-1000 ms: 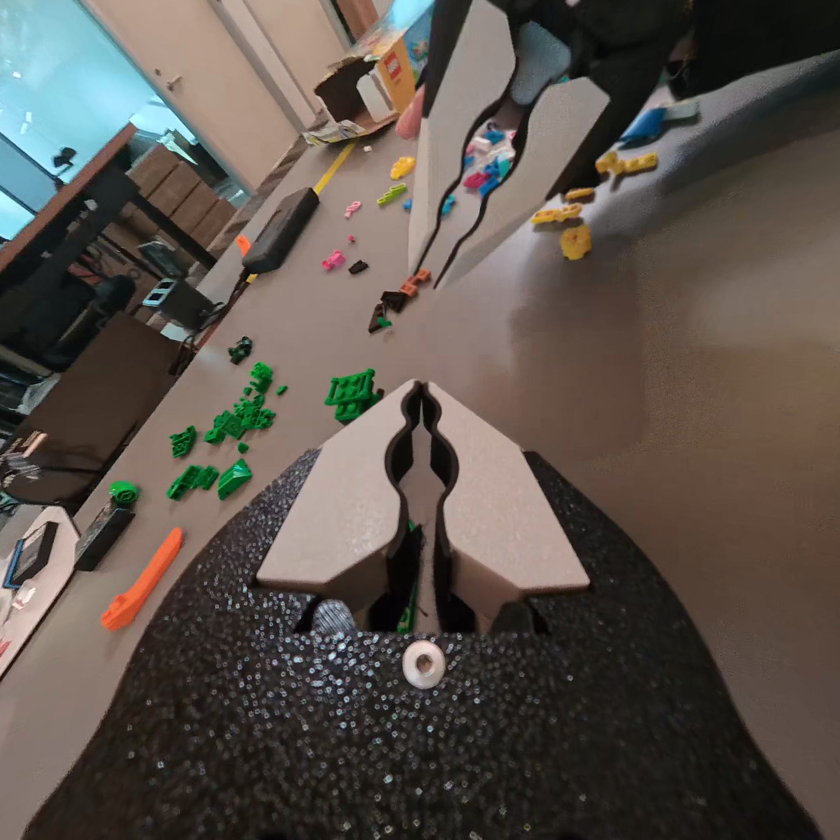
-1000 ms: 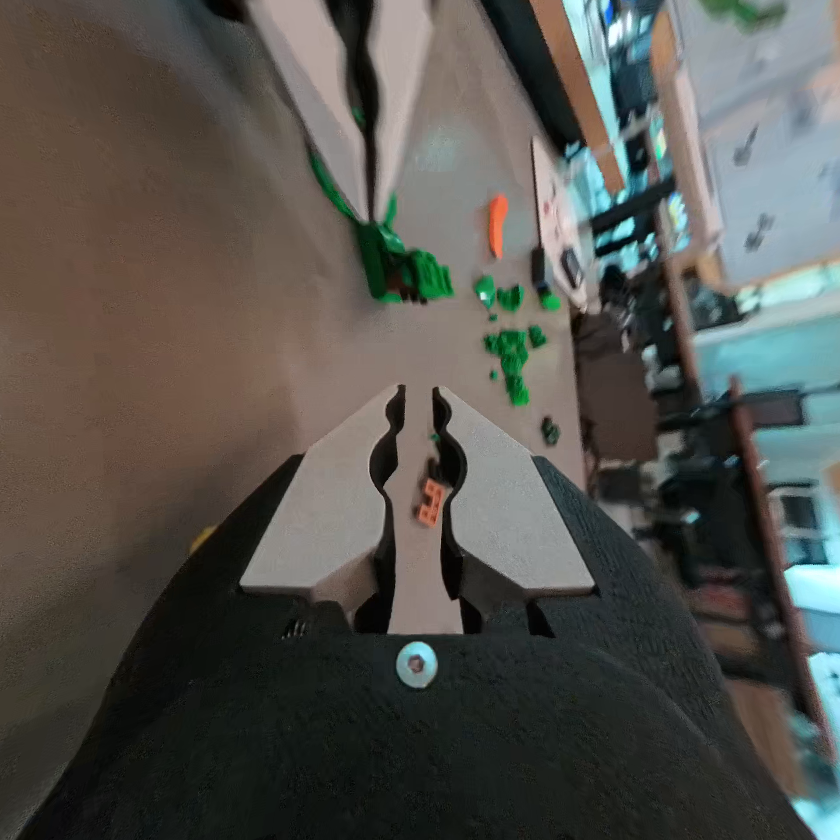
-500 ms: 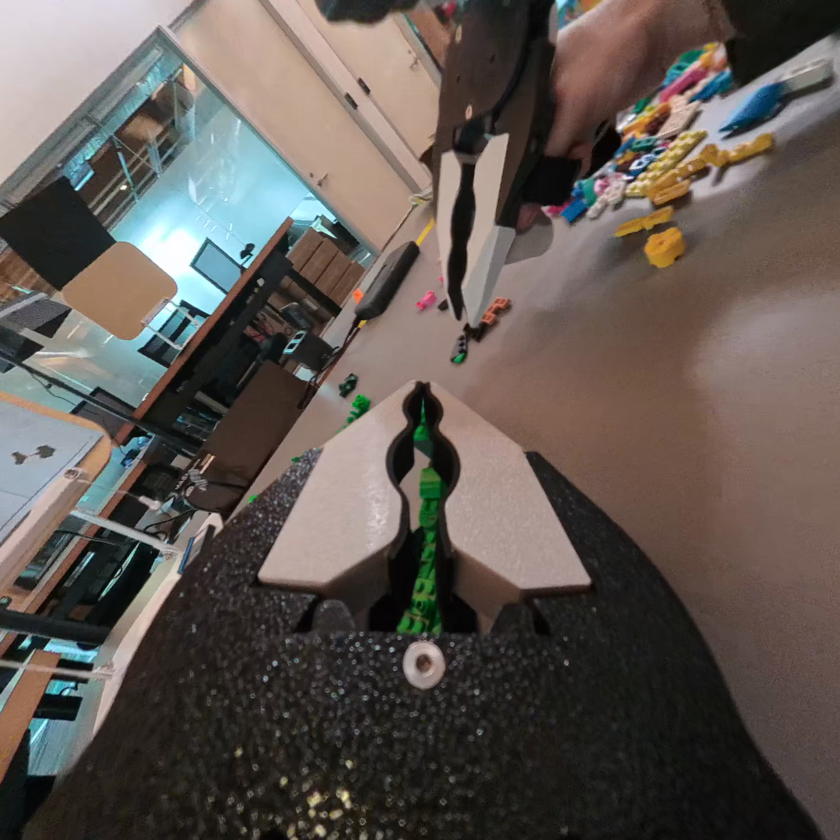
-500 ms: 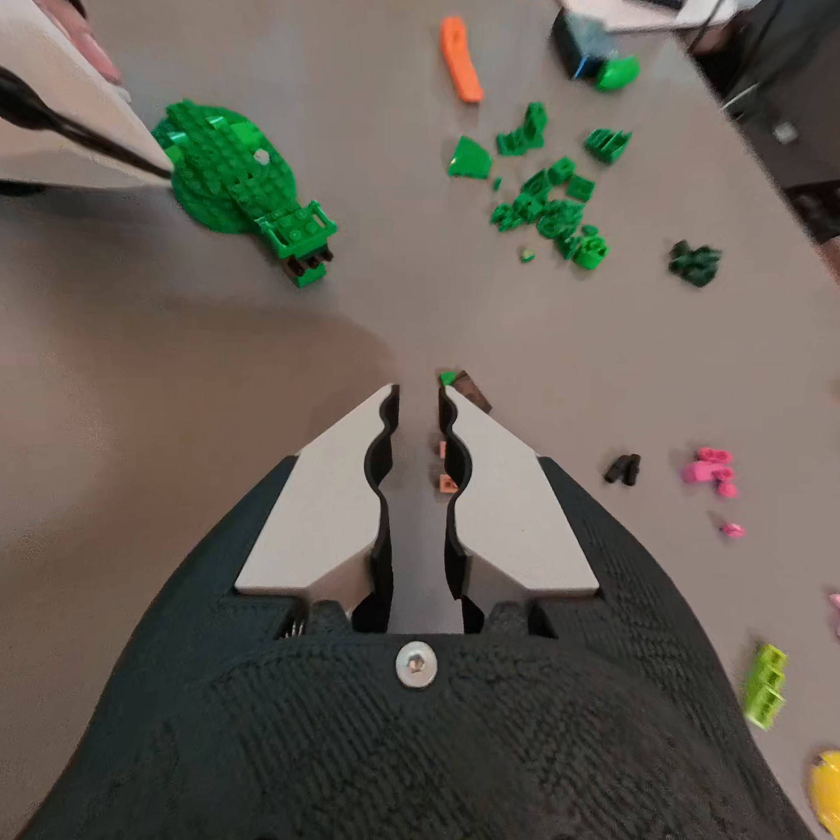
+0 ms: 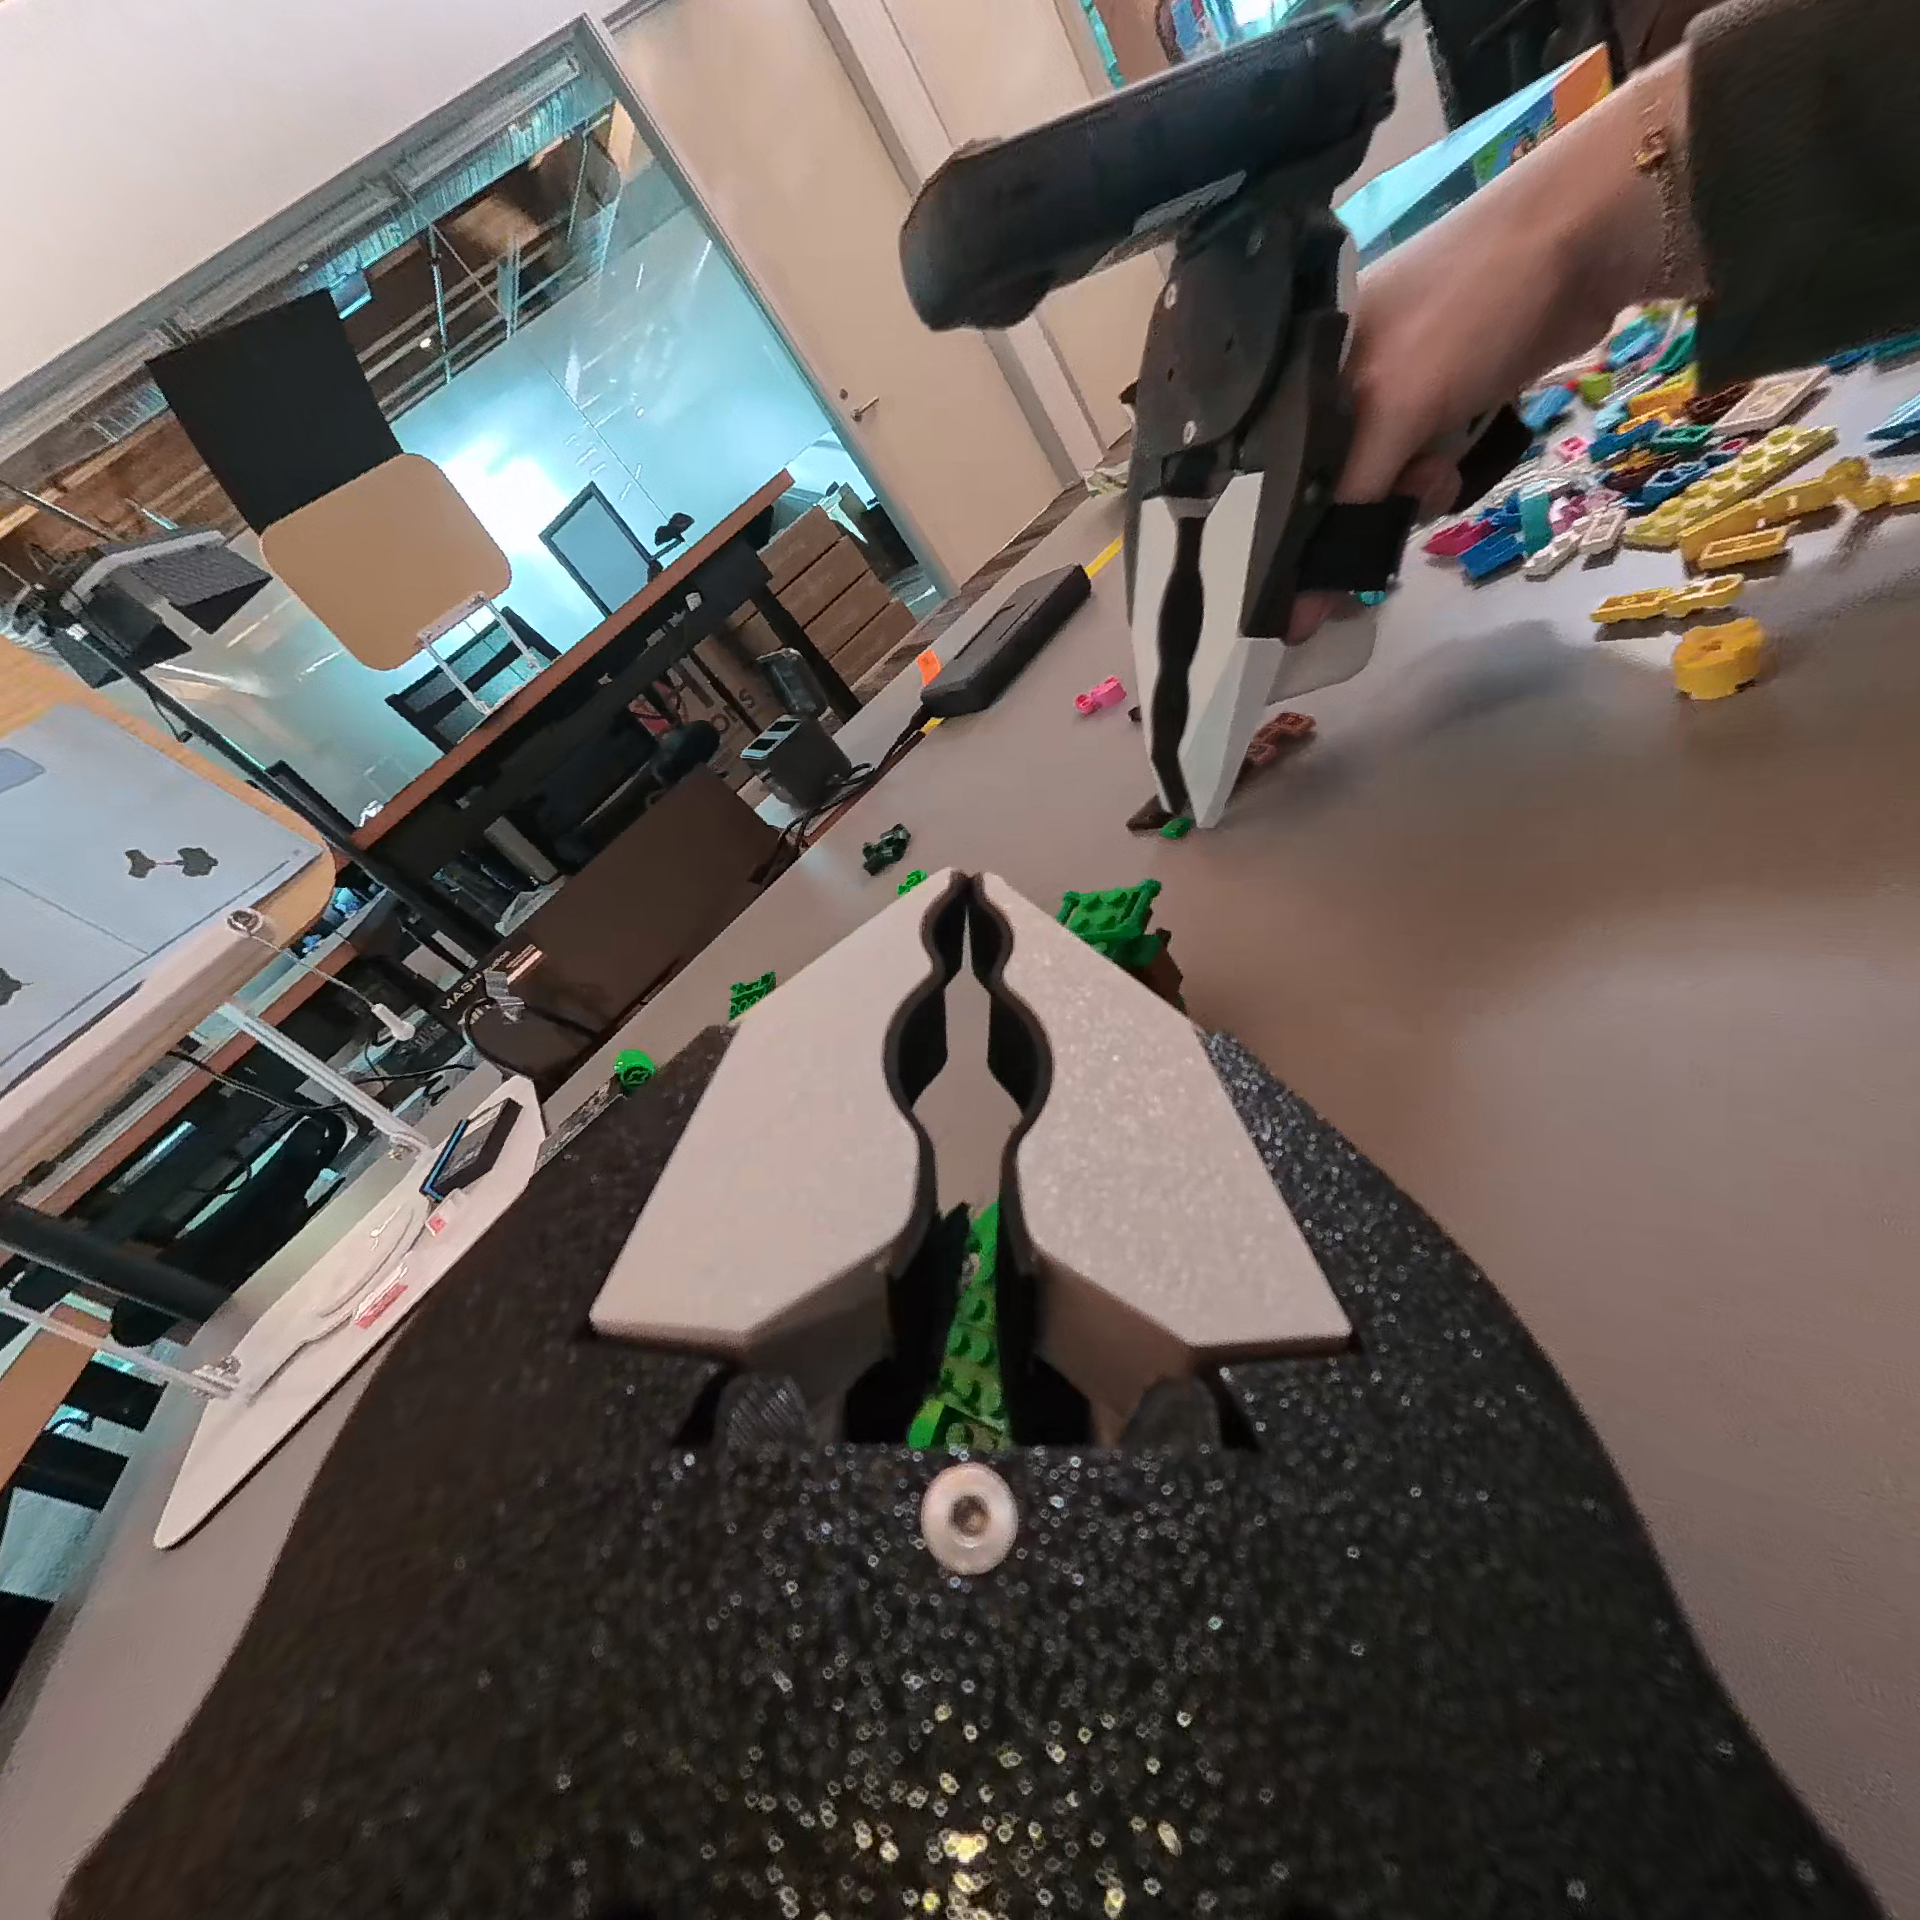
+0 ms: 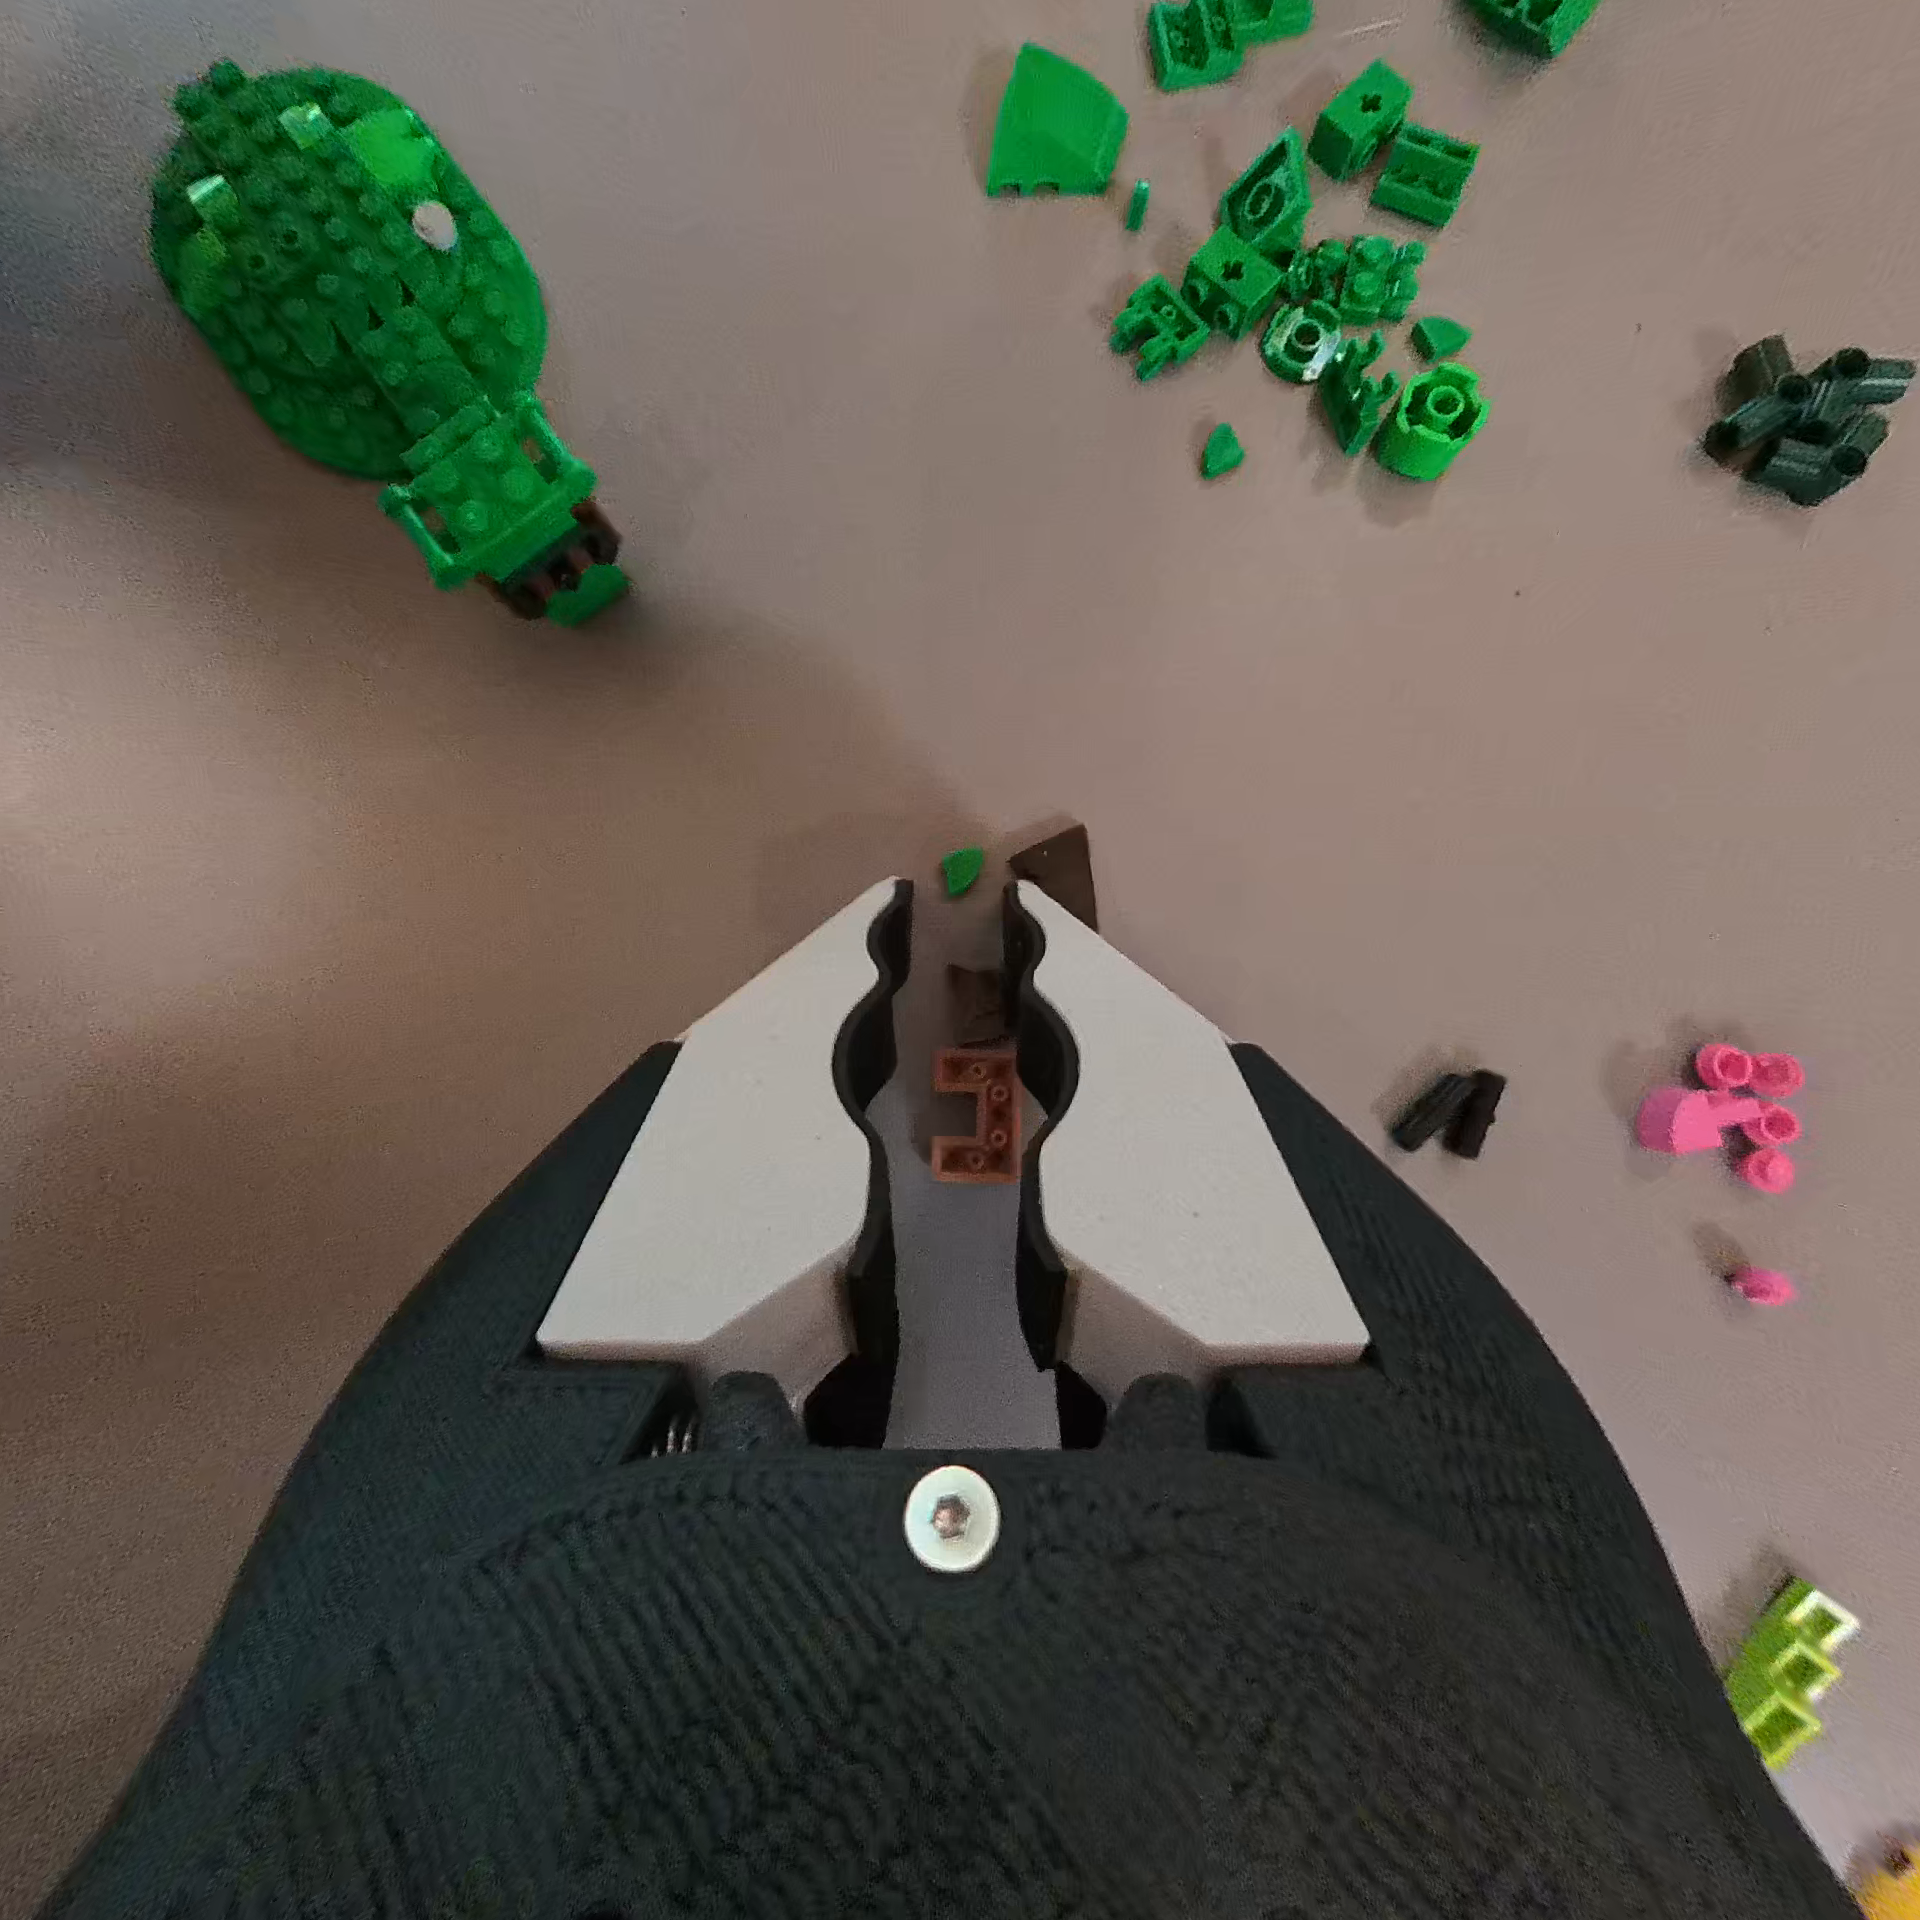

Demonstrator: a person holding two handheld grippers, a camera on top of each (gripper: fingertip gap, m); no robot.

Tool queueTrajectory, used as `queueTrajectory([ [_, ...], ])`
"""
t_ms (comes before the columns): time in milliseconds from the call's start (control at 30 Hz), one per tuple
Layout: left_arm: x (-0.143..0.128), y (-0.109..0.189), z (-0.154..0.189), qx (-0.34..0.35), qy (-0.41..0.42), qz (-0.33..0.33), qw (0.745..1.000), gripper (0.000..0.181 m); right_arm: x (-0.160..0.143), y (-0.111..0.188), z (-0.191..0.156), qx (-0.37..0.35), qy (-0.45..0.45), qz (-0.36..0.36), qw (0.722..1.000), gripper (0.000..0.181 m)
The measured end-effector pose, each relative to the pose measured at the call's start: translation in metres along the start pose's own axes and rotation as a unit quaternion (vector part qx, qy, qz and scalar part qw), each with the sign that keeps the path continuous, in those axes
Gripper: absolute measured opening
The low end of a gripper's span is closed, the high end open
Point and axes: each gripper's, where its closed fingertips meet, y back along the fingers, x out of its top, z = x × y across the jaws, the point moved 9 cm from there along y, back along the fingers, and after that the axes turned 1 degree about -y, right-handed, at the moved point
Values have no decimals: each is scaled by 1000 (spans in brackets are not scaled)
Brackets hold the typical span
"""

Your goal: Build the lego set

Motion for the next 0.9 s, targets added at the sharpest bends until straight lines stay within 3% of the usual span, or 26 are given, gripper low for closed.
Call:
queueTrajectory([
  [700, -4, -2, -1, -3, 20, 1, 1000, 0, 1, -4, 1, 39, 20, 28, 999, 18],
  [900, -4, -1, -2, -1, 23, 1, 1000, 0, 3, -8, -15, 52, 113, 37, 992, 20],
])
